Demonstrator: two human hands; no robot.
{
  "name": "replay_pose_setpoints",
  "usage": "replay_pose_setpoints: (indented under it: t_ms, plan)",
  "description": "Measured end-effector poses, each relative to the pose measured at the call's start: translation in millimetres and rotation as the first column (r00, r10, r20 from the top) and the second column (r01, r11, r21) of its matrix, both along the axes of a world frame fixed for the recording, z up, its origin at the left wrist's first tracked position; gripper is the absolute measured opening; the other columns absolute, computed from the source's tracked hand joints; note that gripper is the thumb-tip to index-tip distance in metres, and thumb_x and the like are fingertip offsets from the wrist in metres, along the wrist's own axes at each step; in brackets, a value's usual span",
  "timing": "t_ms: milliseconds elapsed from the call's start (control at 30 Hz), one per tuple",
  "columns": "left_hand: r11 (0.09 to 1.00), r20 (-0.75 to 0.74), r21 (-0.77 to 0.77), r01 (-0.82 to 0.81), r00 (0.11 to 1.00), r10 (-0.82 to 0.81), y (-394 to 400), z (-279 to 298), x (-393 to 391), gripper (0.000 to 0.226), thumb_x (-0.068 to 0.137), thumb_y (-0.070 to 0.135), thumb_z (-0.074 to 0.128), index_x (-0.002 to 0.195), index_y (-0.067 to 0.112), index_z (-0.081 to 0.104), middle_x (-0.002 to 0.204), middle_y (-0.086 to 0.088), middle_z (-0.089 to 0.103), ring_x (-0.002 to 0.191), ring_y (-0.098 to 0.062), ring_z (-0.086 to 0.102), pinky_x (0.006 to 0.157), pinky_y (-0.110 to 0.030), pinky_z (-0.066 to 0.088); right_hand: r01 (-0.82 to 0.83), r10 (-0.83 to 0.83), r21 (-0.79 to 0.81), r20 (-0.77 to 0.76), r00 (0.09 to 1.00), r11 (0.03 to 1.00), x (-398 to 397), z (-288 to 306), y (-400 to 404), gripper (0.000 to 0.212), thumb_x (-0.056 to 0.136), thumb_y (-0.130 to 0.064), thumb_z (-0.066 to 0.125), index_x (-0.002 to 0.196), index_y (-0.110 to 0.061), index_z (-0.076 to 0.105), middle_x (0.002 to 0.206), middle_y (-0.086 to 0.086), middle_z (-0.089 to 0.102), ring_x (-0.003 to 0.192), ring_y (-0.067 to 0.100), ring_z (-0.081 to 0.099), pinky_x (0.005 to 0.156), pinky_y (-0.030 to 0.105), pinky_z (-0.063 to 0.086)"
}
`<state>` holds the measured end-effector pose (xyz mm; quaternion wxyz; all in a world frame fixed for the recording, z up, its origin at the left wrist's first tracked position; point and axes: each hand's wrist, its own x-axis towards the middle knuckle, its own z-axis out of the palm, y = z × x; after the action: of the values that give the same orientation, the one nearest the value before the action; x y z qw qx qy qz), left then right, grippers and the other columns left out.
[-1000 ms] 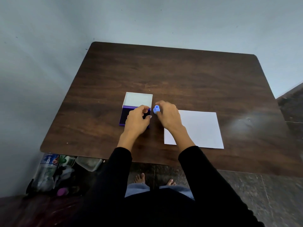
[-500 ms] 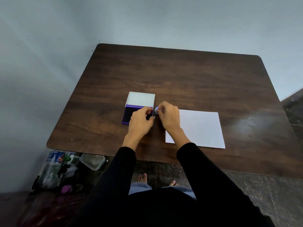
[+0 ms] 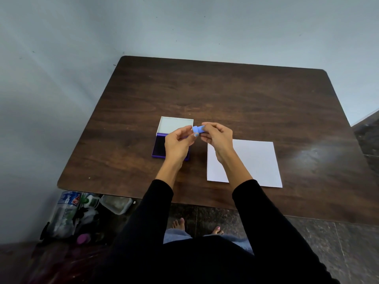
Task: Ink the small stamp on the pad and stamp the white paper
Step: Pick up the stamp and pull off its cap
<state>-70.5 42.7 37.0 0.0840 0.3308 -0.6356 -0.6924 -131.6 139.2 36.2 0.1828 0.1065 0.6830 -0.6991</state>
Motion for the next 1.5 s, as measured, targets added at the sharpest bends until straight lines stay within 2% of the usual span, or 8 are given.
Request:
replay_pose_setpoints:
  t_ms: [167,600,700,800,1067,1267,1400,1500]
  plan:
    - [0.999,-0.029,0.016,0.035,0.999,-0.035,-3.5,-2.0,-1.2,0.039,0.082,0.007,0.070,0.121,0.007,0.063,0.114,-0.013,0.068,0.103,-0.023,0.065,0.090,-0.035,0.055,-0.058,0.057,-0.022,-0.022,0.998,0.998,-3.8,5.2,2.0,0.020,0.081,-0.013,0.071,0.100,-0.007,0.071,0.093,0.007,0.071,0.080,0.016,0.069,0.069,0.021,0.058]
    - [0.998,-0.092,-0.038,0.041,0.995,-0.044,-5.2,0.2,-3.8,0.036,0.080,0.002,0.071,0.116,0.000,0.065,0.104,-0.013,0.070,0.090,-0.019,0.069,0.080,-0.028,0.059,-0.182,0.175,-0.036,-0.146,0.974,0.983,-7.1,8.8,10.0,0.027,0.084,0.001,0.063,0.111,0.001,0.065,0.103,0.007,0.068,0.087,0.011,0.066,0.074,0.015,0.056]
    - [0.999,-0.092,-0.032,0.031,0.995,-0.034,-5.0,-0.1,-4.4,0.035,0.080,0.000,0.070,0.115,0.000,0.065,0.103,-0.012,0.070,0.088,-0.016,0.068,0.078,-0.024,0.059,-0.200,0.190,-0.094,-0.110,0.976,0.975,-8.7,10.4,11.4,0.029,0.084,0.004,0.061,0.113,0.001,0.064,0.110,0.012,0.067,0.098,0.019,0.065,0.082,0.023,0.054]
    - [0.999,-0.076,-0.043,0.017,0.997,-0.020,-3.6,-0.7,-5.7,0.035,0.079,0.001,0.072,0.113,0.001,0.066,0.105,-0.011,0.070,0.092,-0.019,0.068,0.080,-0.026,0.058,-0.165,0.162,-0.176,-0.032,0.986,0.970,-10.0,11.0,9.9,0.029,0.083,-0.002,0.065,0.112,-0.001,0.063,0.107,0.011,0.067,0.095,0.019,0.066,0.079,0.023,0.056]
    - [0.997,-0.017,-0.055,0.060,0.998,-0.061,0.8,-2.3,-4.8,0.036,0.079,0.006,0.072,0.115,0.004,0.066,0.110,-0.012,0.071,0.098,-0.020,0.069,0.089,-0.036,0.056,-0.162,0.161,-0.021,-0.012,0.987,0.987,-10.0,4.8,13.2,0.021,0.082,-0.004,0.067,0.103,-0.003,0.067,0.104,0.012,0.068,0.093,0.019,0.066,0.077,0.025,0.056]
    - [0.996,-0.005,0.043,0.072,0.997,-0.072,1.8,-2.1,-4.0,0.036,0.080,0.009,0.072,0.115,0.004,0.066,0.110,-0.011,0.071,0.097,-0.021,0.070,0.090,-0.038,0.056,-0.232,0.232,0.006,-0.091,0.968,0.973,-9.5,7.9,16.7,0.028,0.084,0.003,0.062,0.111,-0.001,0.065,0.108,0.009,0.067,0.097,0.020,0.066,0.082,0.022,0.054]
    - [0.974,0.018,0.223,0.044,0.999,-0.049,-2.5,0.5,-0.4,0.035,0.080,0.005,0.070,0.115,0.003,0.064,0.113,-0.014,0.069,0.099,-0.023,0.069,0.089,-0.037,0.056,-0.290,0.286,-0.020,-0.120,0.951,0.957,-5.5,7.4,14.6,0.030,0.086,0.006,0.058,0.114,-0.001,0.063,0.108,0.006,0.065,0.098,0.018,0.064,0.080,0.016,0.053]
    - [0.934,0.004,0.356,0.041,0.999,-0.046,-1.0,5.5,0.3,0.036,0.082,0.000,0.066,0.117,0.005,0.062,0.106,-0.011,0.068,0.095,-0.022,0.068,0.085,-0.032,0.056,-0.282,0.275,-0.045,-0.120,0.954,0.958,-5.4,7.0,16.2,0.031,0.086,0.007,0.056,0.115,-0.002,0.062,0.110,0.006,0.064,0.103,0.021,0.064,0.086,0.021,0.053]
